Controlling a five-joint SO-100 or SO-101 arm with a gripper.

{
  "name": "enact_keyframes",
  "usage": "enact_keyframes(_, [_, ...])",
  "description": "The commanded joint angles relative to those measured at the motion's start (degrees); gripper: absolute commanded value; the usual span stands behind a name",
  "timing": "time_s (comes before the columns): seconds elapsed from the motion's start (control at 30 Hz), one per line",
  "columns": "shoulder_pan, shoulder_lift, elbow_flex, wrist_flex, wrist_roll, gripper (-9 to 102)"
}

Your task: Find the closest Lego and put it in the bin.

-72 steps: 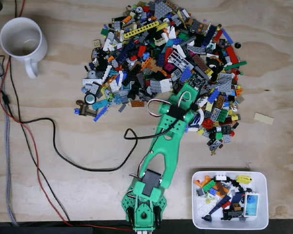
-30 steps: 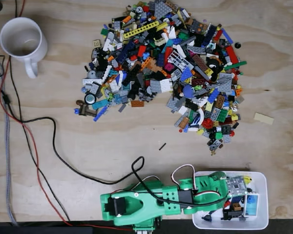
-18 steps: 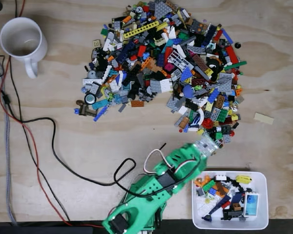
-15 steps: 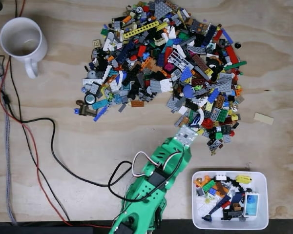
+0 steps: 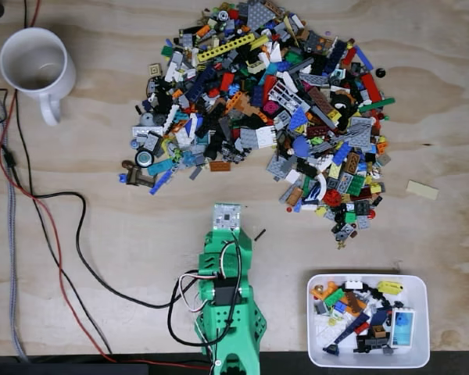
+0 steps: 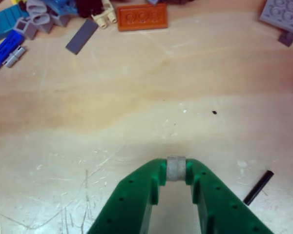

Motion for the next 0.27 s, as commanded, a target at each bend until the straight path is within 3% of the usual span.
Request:
enact_keyframes(0.0, [-3.1, 0.3, 1.1, 0.4, 1.8, 0])
enact_keyframes(0.23, [-2.2, 0.2, 3.6, -1.1, 2.4, 0])
